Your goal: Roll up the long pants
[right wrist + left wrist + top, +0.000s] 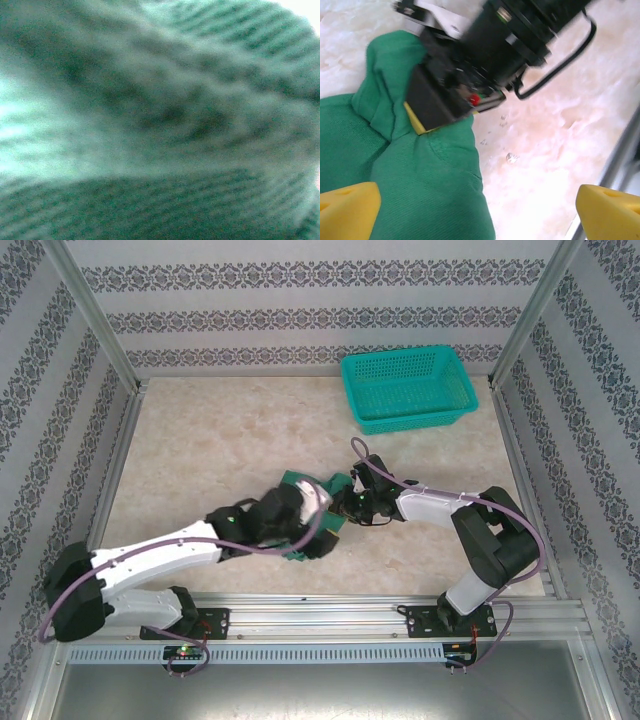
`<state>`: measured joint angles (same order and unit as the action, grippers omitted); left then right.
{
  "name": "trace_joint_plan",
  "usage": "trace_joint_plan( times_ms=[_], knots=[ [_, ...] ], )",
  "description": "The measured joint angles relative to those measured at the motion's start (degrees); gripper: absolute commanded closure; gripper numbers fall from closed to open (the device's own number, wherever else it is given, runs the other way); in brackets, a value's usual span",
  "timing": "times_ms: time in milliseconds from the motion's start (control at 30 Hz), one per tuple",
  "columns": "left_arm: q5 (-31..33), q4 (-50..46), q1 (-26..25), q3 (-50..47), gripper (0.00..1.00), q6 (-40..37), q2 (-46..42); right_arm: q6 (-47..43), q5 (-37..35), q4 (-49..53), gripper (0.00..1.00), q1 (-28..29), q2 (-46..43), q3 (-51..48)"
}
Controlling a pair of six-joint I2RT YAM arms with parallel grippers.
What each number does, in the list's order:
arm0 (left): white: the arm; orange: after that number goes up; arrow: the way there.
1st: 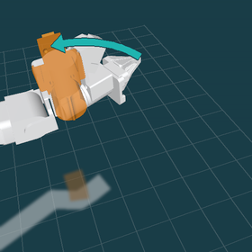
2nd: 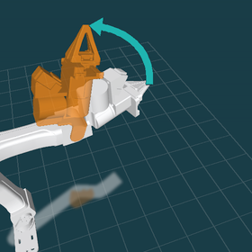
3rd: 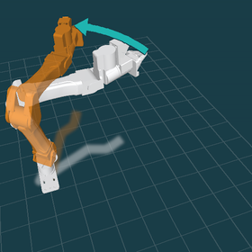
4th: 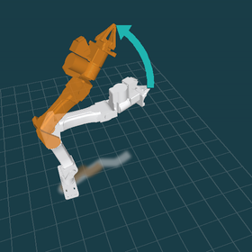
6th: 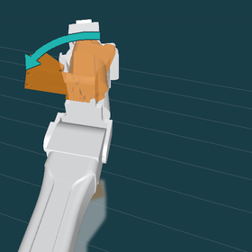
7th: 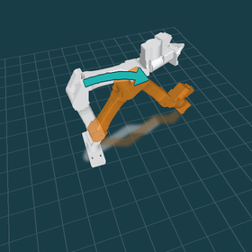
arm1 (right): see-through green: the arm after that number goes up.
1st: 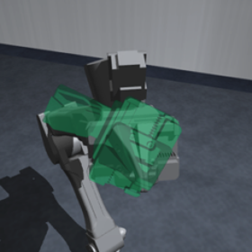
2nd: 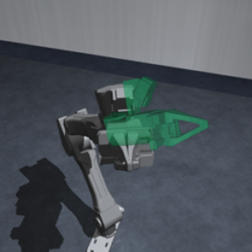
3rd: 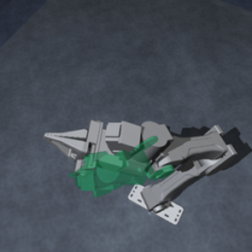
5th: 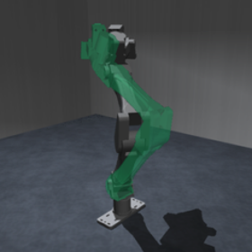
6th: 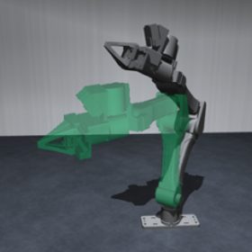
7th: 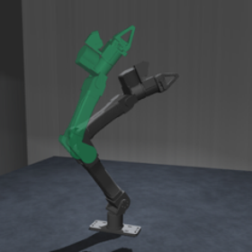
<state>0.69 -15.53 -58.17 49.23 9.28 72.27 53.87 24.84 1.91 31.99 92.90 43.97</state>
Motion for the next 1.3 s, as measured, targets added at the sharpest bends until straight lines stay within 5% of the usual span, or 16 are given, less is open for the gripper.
trace_joint_plan(
  times_ms=[200, 533, 633, 700, 767, 800, 1000, 1100, 1233, 1300],
  knots=[
    [18.3, -3.0, -10.8, 2.5, 0.0, -6.4, 13.9, 1.2, 0.0, -1.8, 1.0, 0.0, -0.3, -1.3],
    [36.3, -13.5, -10.6, 15.5, 0.03, -3.7, 35.0, 5.3, -2.3, -3.3, 1.0, -0.4, -6.2, -6.4],
    [37.6, -14.2, -10.5, 18.5, 0.24, -2.7, 37.4, 6.2, -5.0, -3.1, 1.0, -1.8, -8.9, -7.9],
    [37.0, -14.0, -10.5, 19.3, 0.5, -2.6, 37.6, 6.7, -6.4, -2.4, 1.0, -2.2, -10.9, -8.5],
    [35.6, -13.4, -10.5, 19.7, 0.9, -2.8, 37.3, 7.3, -8.1, -1.5, 1.0, -2.4, -13.7, -9.4],
    [35.0, -12.9, -10.5, 19.8, 1.0, -3.0, 37.0, 7.6, -8.7, -1.0, 1.0, -2.6, -15.0, -9.8],
    [29.3, -6.8, -10.9, 17.9, 1.0, -6.4, 35.5, 9.0, -11.7, 2.7, 0.98, -3.5, -21.8, -12.5],
    [22.3, -3.1, -10.1, 16.2, 1.0, -7.1, 33.9, 8.7, -11.8, 6.0, 0.43, -4.4, -23.2, -12.7],
    [6.7, 1.7, -2.7, 11.7, 1.0, -4.1, 29.7, 4.9, -11.5, 12.9, 0.1, -7.5, -27.6, -10.6],
    [-0.6, 3.8, 2.5, 9.6, 1.0, -2.1, 27.3, 3.0, -11.3, 14.6, 0.07, -9.1, -30.6, -7.6]
  ],
)
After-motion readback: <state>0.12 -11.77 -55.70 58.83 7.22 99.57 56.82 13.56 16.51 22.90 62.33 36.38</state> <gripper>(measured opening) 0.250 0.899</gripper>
